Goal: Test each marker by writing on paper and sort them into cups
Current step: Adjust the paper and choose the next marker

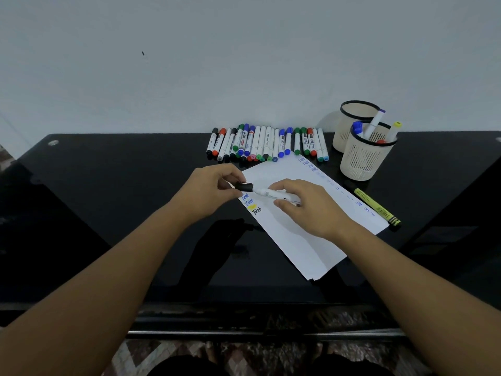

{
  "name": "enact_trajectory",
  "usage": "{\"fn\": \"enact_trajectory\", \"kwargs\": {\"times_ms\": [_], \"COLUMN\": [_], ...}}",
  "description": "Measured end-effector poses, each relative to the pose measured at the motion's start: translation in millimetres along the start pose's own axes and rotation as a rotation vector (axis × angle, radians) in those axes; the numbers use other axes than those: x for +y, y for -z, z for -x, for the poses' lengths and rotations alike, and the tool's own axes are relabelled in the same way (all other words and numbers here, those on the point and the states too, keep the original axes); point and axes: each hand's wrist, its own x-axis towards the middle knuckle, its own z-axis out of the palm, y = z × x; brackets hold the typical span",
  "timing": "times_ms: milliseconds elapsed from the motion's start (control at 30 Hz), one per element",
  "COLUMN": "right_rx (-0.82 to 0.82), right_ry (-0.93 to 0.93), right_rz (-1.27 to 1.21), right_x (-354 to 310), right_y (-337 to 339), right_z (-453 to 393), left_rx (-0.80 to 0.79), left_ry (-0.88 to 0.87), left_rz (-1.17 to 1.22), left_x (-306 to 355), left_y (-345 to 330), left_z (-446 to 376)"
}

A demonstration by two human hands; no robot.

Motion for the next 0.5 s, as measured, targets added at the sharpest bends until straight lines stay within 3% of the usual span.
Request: {"fn": "enact_trajectory", "kwargs": {"times_ms": [267, 500], "right_rx": [0.000, 0.102], "right_ry": [0.081, 0.105], "right_rz": [-0.051, -0.039], "right_x": [-3.2, -2.8], "right_y": [3.9, 7.0], "right_z": [-0.7, 1.9], "left_rx": [-0.185, -0.182], "left_ry": [0.016, -0.020], "left_rz": [-0.044, -0.046], "left_x": [20.6, 37.4], "left_y": [0.3, 2.7], "left_z": [-1.5, -8.0]}}
